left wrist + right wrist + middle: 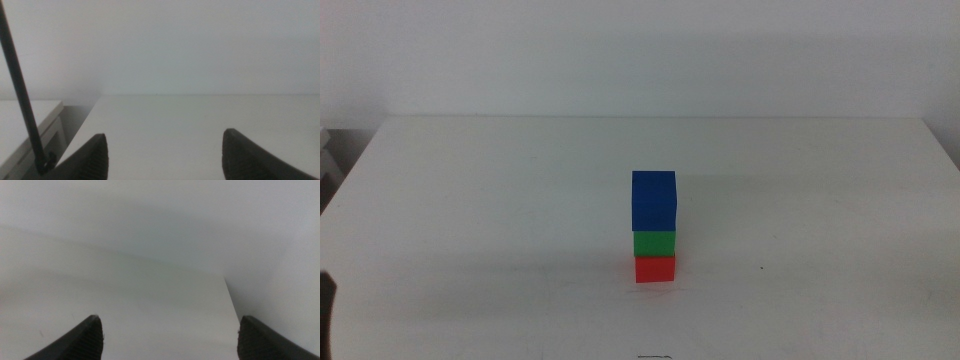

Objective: Stack red cubes first, then green, then blue cubes in a specific spot.

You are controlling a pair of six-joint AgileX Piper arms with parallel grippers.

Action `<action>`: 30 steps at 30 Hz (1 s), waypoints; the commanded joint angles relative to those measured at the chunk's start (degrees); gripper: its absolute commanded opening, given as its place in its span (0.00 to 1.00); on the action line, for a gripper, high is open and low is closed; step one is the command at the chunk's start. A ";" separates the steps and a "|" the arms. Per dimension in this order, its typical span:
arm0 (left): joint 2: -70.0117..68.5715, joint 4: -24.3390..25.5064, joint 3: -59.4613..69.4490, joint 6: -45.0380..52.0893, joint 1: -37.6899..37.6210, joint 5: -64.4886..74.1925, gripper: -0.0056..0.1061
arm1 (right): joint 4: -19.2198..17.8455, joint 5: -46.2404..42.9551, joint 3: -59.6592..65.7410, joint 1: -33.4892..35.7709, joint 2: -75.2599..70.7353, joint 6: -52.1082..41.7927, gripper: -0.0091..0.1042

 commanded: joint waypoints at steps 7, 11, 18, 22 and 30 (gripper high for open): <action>-6.56 -2.04 5.09 -0.07 0.69 -4.24 0.72 | -2.69 -6.13 14.44 -1.85 -10.86 -0.65 0.79; -6.62 -2.04 5.09 -0.07 0.74 -5.89 0.72 | -4.98 -6.67 14.95 -1.85 -11.12 -0.65 0.79; -6.62 -1.97 5.09 -0.07 0.74 -5.75 0.72 | -3.31 -7.30 14.95 -1.85 -11.12 -0.65 0.79; -6.62 -1.97 5.09 -0.07 0.74 -5.75 0.72 | -1.32 -8.30 14.95 -1.85 -11.12 -0.65 0.79; -6.56 -1.77 5.09 -0.02 0.74 -5.73 0.72 | -0.62 -15.07 14.95 -1.85 -11.12 -0.65 0.79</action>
